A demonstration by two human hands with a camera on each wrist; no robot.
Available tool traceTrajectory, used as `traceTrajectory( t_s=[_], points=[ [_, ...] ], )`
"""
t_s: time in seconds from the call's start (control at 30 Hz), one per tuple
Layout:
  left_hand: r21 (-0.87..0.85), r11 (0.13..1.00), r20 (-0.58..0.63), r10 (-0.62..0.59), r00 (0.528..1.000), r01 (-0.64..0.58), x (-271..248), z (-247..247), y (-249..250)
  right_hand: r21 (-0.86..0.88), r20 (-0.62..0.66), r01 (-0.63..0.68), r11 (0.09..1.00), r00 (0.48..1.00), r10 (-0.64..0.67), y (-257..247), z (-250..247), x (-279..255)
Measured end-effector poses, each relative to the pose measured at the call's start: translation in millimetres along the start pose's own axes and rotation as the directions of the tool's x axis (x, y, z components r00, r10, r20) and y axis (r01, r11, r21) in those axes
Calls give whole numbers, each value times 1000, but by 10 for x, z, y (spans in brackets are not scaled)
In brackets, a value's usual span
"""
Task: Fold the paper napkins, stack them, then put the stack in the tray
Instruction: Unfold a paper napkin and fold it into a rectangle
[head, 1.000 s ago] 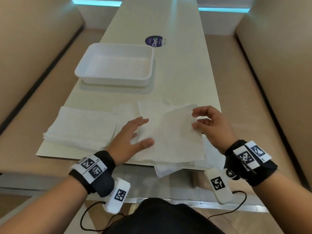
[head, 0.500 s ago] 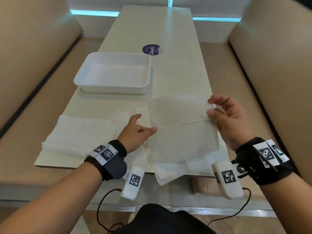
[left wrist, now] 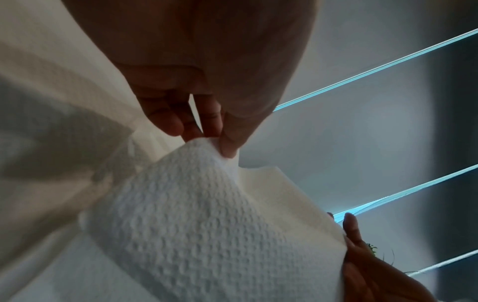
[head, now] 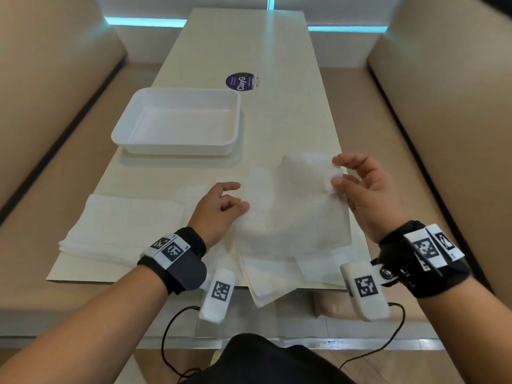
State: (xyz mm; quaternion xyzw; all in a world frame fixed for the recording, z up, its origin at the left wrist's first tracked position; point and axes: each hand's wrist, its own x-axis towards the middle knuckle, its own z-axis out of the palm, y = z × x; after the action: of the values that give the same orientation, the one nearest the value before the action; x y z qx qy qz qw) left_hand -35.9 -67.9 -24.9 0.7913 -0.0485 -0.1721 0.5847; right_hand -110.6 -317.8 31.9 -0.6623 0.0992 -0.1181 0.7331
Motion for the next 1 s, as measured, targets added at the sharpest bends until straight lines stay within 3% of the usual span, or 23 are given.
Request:
traceTrajectory(
  t_s=[0.17, 0.37, 0.5, 0.67, 0.9, 1.0],
  points=[
    [-35, 996, -23, 82, 996, -83, 0, -47, 21, -277, -198, -55, 959, 980, -1, 152, -95, 21],
    [30, 989, 107, 140, 984, -144, -50, -86, -29, -318, -196, -83, 944, 980, 20, 207, -127, 5],
    [84, 984, 75, 152, 986, -158, -81, -115, -47, -294, -134, -96, 951, 989, 58, 184, -124, -5],
    [155, 966, -18, 215, 977, -209, -123, -143, 69, -350, 135, -157, 923, 967, 216, 143, -101, -66],
    [204, 936, 10, 291, 957, -287, -154, -245, 256, -465, 220, -47, 884, 961, 167, 150, -69, -52],
    [115, 955, 58, 268, 962, -273, -162, -314, 291, -460, 220, -9, 888, 967, 124, 110, -107, -28]
  ],
)
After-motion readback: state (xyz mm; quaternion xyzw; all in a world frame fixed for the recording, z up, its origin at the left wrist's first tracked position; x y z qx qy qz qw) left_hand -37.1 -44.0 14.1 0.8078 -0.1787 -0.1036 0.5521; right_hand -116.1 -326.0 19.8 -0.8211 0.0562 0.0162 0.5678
